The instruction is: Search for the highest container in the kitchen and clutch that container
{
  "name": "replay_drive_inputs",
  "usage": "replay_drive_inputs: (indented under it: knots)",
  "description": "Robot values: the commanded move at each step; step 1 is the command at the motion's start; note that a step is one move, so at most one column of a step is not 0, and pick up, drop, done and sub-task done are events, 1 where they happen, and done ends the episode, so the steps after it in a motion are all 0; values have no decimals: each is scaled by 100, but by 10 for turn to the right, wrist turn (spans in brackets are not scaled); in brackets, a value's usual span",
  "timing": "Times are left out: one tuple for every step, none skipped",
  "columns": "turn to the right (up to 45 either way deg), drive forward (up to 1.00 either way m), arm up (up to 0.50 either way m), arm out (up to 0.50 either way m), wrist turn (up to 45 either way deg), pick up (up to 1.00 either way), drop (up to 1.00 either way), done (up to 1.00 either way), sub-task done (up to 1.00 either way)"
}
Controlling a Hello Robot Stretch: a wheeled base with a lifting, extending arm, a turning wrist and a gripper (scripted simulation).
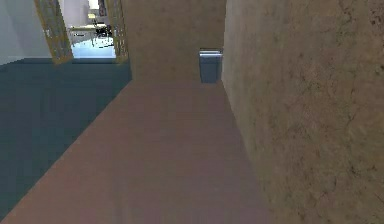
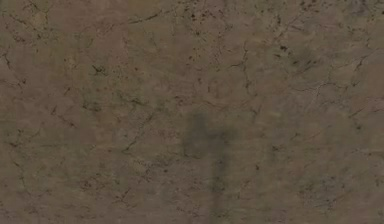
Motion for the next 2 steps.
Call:
replay_drive_inputs:
  knots:
    - [0, 100, 0, 0, 0, 0, 0, 0, 0]
    - [0, 100, 0, 0, 0, 0, 0, 0, 0]
